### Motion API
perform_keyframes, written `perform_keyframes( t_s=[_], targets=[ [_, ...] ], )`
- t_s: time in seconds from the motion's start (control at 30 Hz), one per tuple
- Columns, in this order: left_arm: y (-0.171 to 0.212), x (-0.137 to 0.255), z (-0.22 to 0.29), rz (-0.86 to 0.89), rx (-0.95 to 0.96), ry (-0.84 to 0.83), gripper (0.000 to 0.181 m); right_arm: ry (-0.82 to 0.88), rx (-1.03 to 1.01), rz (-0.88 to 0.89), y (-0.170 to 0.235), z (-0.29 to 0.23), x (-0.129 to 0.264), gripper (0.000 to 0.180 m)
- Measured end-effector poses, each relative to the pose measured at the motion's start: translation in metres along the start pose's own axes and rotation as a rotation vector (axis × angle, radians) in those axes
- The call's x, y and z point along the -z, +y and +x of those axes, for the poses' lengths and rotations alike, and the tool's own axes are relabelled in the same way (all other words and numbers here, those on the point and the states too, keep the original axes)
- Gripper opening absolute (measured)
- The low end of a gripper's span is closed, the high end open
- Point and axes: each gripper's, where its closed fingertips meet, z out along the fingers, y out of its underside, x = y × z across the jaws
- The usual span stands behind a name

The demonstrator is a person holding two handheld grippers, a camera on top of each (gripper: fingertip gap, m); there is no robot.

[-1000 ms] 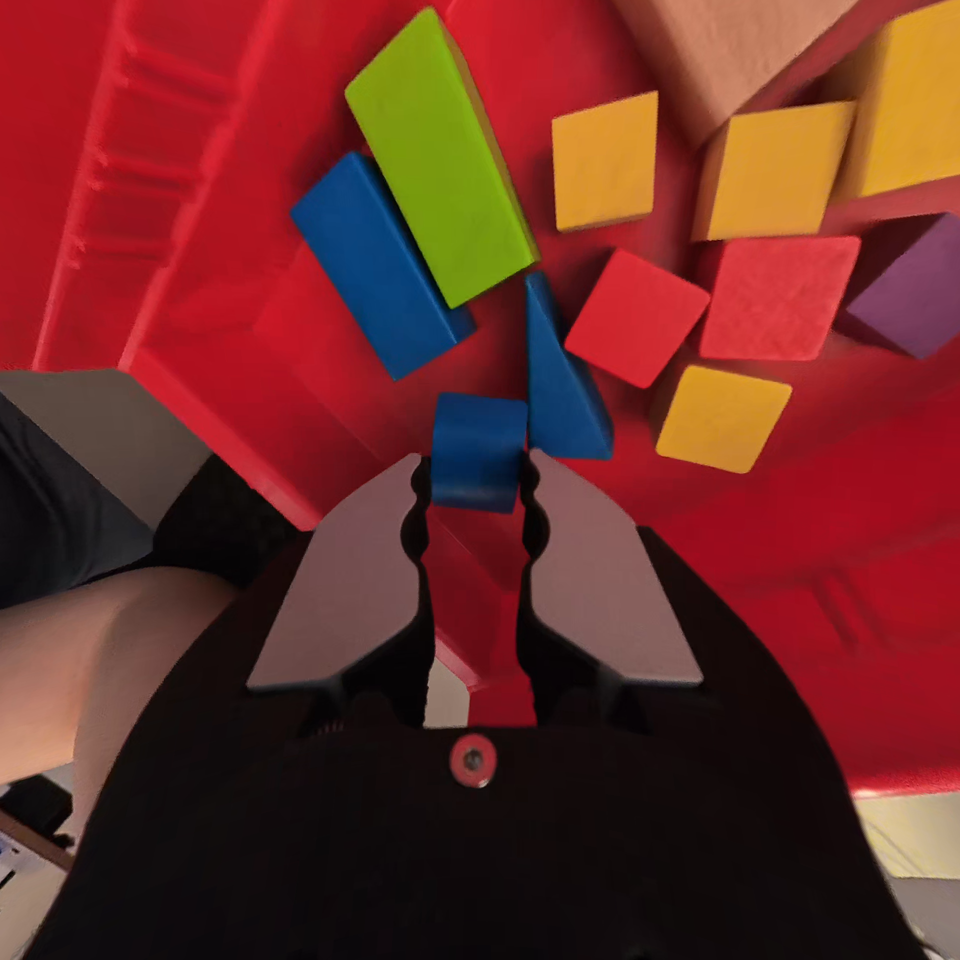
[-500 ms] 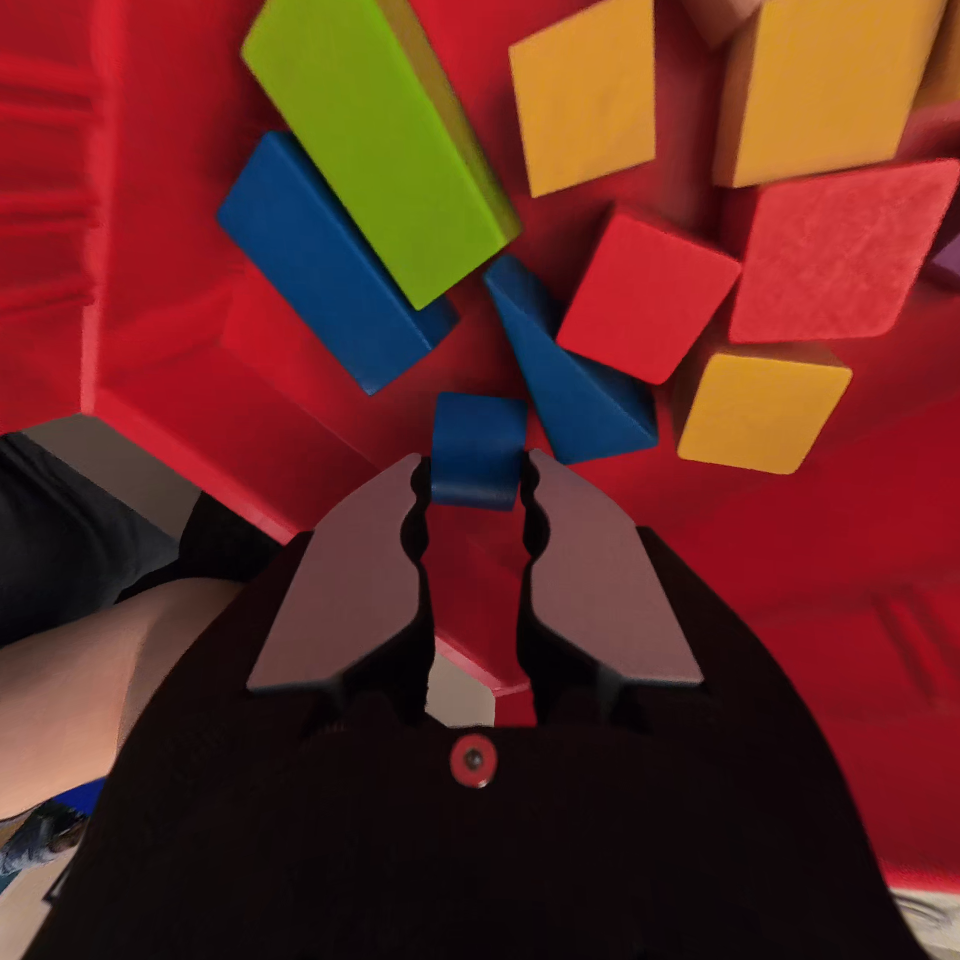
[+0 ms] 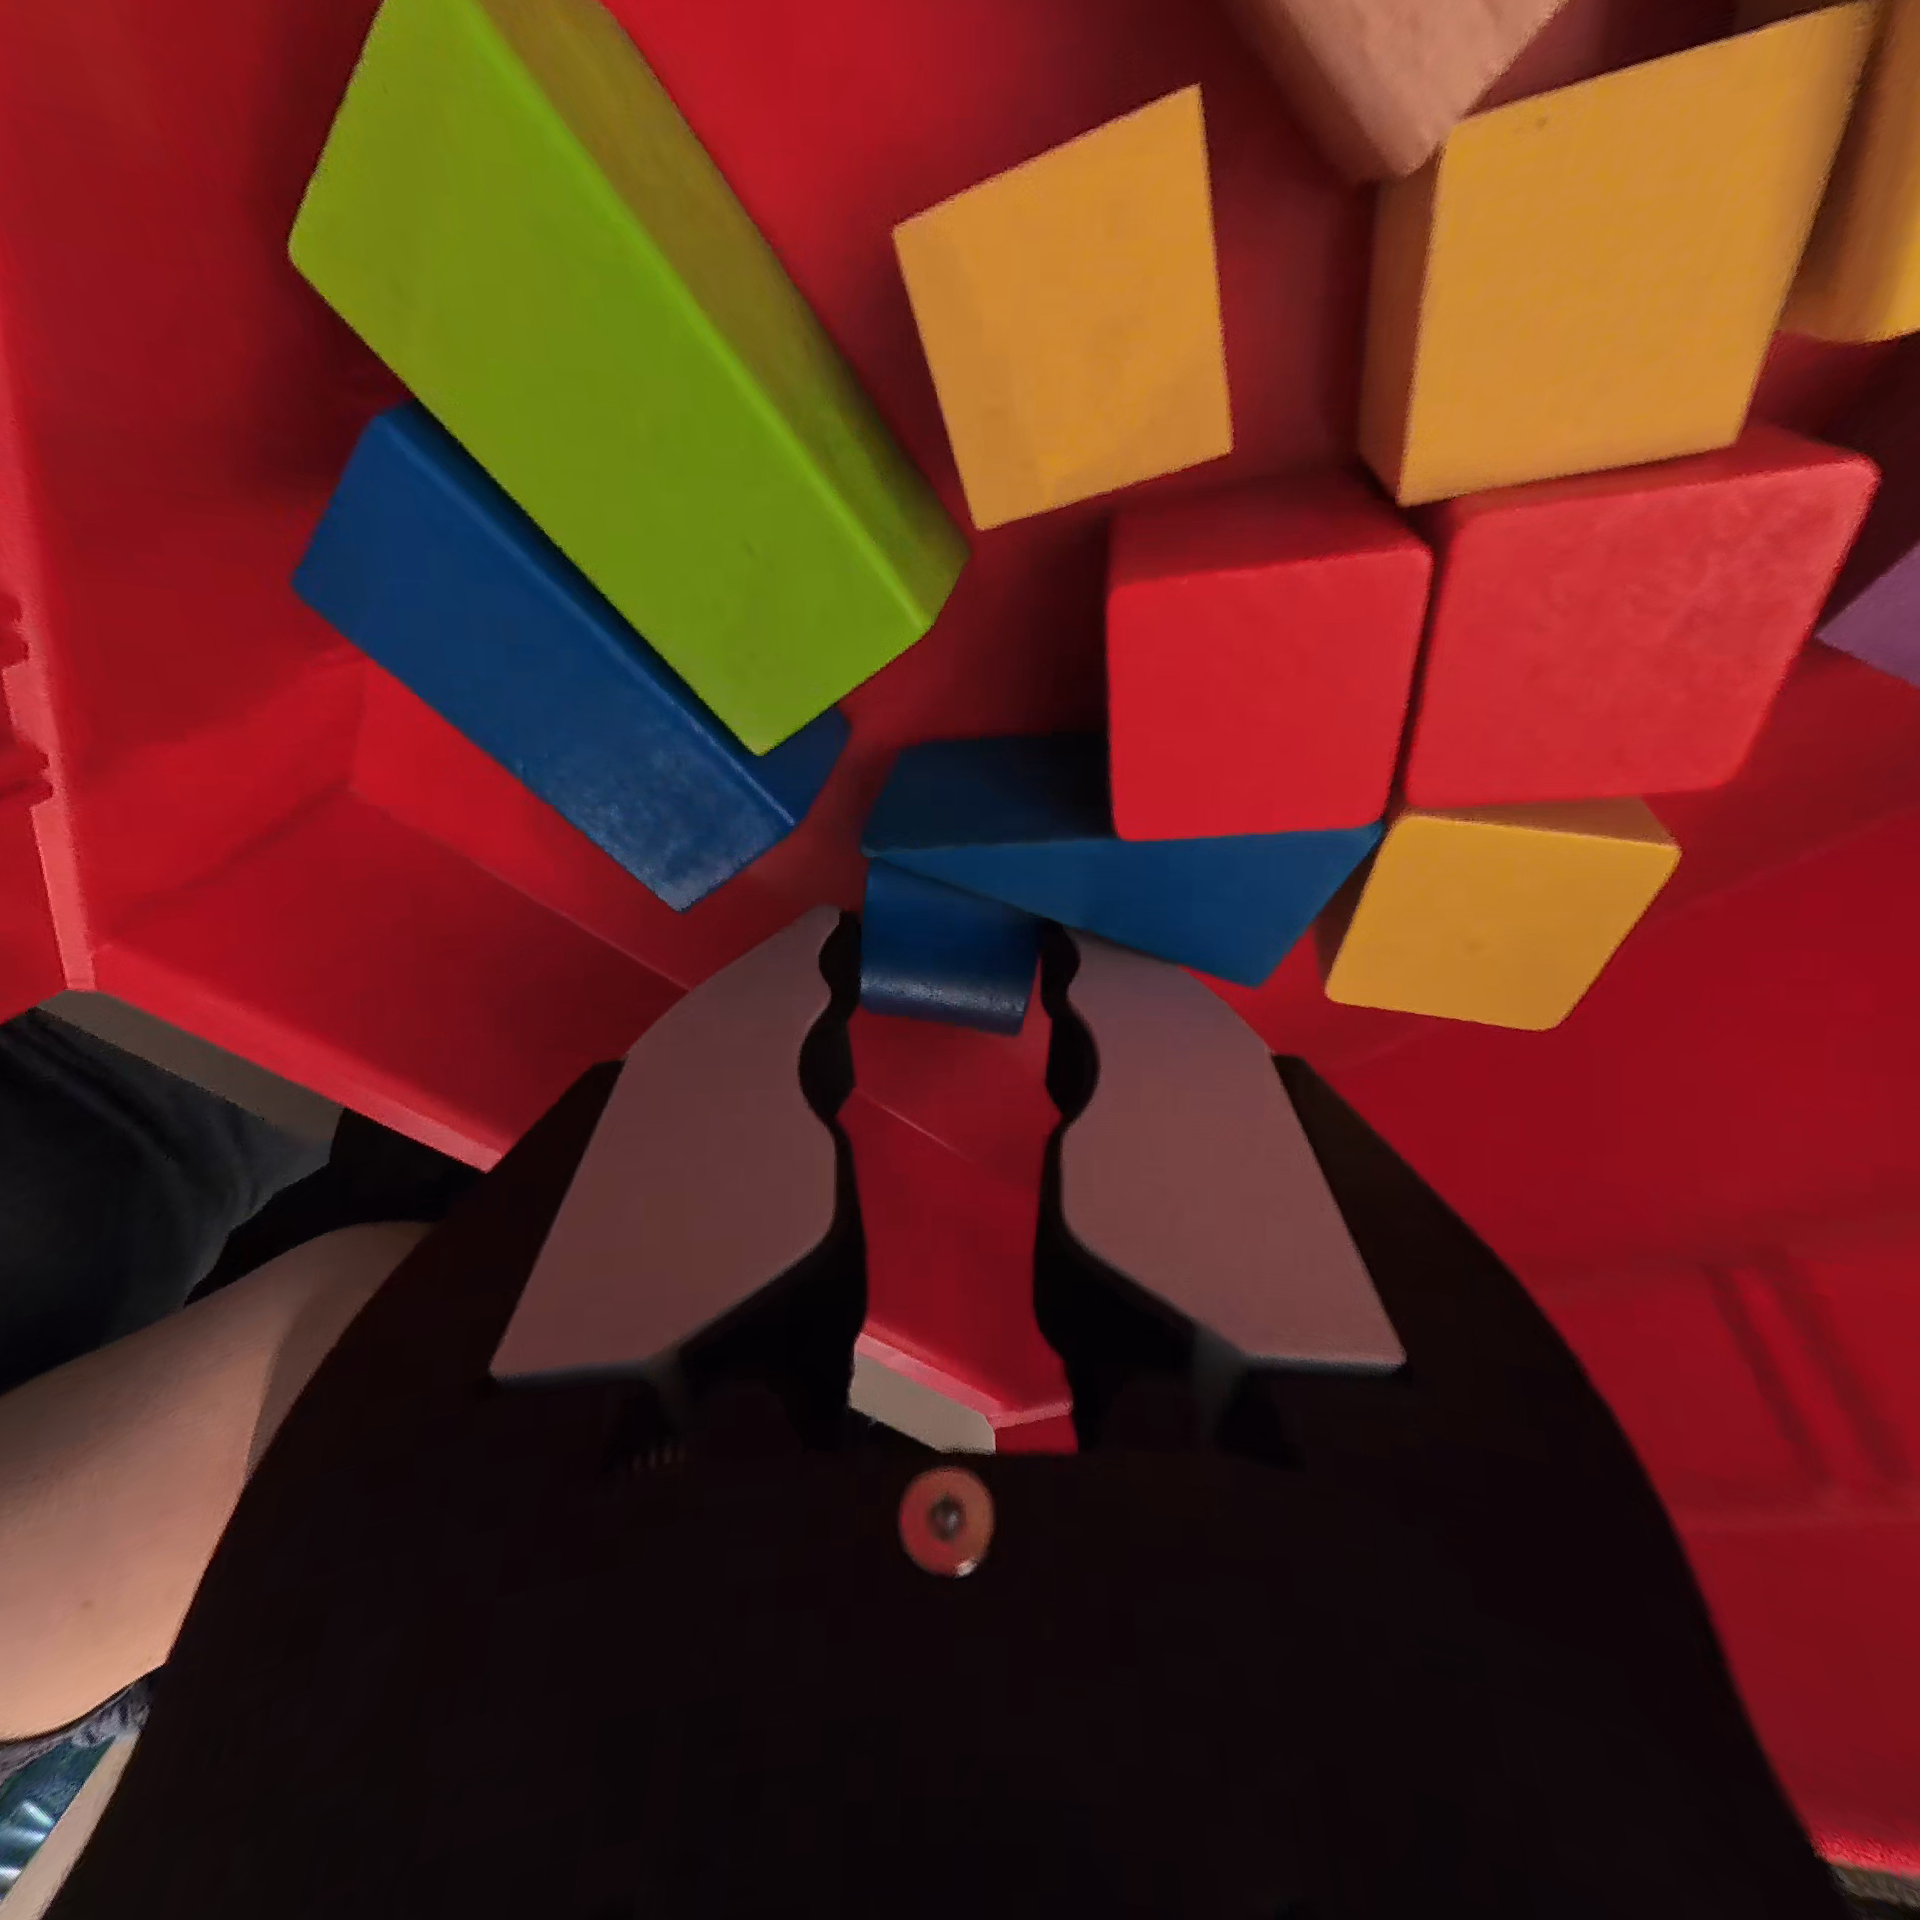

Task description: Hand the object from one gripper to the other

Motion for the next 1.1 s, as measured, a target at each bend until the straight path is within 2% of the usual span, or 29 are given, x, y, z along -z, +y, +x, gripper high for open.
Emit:
perform_keyframes(
  t_s=[0.37,0.5,0.6,0.7,0.77,0.87,0.93,1.1],
  targets=[
    [0.006,0.006,-0.011,-0.026,0.006,-0.034,0.043,0.03,0.011,0.01,0.002,0.002,0.007,0.036],
    [0.01,0.024,-0.031,-0.024,0.017,-0.097,0.043,0.077,0.002,0.129,0.009,0.003,0.035,0.036],
    [0.022,0.049,-0.065,-0.045,0.036,-0.237,0.045,0.162,0.011,0.319,0.018,0.008,0.072,0.036],
    [0.053,0.079,-0.106,-0.131,0.12,-0.397,0.05,0.315,-0.067,0.516,0.029,0.036,0.11,0.036],
    [0.081,0.093,-0.122,-0.206,0.207,-0.419,0.059,0.38,-0.171,0.62,0.034,0.062,0.128,0.036],
    [0.125,0.109,-0.142,-0.368,0.254,-0.485,0.07,0.333,-0.302,0.701,0.033,0.086,0.131,0.038],
    [0.15,0.114,-0.147,-0.453,0.321,-0.496,0.071,0.31,-0.338,0.704,0.03,0.096,0.124,0.039],
    [0.22,0.121,-0.149,-0.691,0.546,-0.467,0.067,0.25,-0.383,0.527,0.03,0.104,0.086,0.038]
  ],
)
